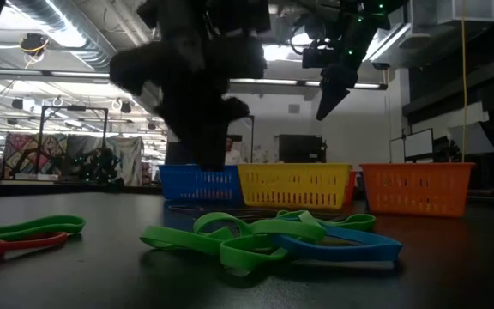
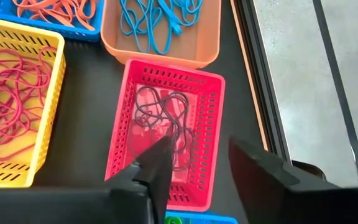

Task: Sort rubber bands into baskets
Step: Put the violet rubber band into the pink basket

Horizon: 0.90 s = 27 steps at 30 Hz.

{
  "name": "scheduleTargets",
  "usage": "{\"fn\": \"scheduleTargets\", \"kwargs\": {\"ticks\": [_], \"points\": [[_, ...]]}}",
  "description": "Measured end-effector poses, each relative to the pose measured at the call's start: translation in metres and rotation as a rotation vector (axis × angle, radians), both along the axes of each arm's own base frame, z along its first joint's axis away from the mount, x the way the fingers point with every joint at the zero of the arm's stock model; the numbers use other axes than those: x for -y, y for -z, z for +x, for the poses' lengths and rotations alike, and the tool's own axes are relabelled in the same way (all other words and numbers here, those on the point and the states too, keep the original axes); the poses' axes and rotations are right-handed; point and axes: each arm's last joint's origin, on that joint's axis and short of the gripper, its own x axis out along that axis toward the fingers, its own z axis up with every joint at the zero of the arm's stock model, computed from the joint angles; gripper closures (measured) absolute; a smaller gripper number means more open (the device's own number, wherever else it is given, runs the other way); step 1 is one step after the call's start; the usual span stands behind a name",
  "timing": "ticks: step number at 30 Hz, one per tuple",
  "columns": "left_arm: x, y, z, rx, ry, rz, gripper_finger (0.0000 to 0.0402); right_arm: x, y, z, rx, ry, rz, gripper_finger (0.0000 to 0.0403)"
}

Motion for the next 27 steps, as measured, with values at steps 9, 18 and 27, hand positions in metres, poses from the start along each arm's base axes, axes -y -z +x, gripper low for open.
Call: {"fn": "scheduleTargets", "kwargs": {"ticks": [9,18,27], "points": [[0.002,0.038,0.007,-0.097,0.098,-0.004,0.0284,0.0,0.0,0.0,0.0,0.0,0.0,0.0228],[0.01,0.044,0.007,-0.103,0.204,-0.006,0.0286,0.0,0.0,0.0,-0.001,0.0,0.0,0.0228],[0.019,0.053,0.007,-0.125,0.263,0.012,0.0288,0.0,0.0,0.0,-0.001,0.0,0.001,0.0228]]}}
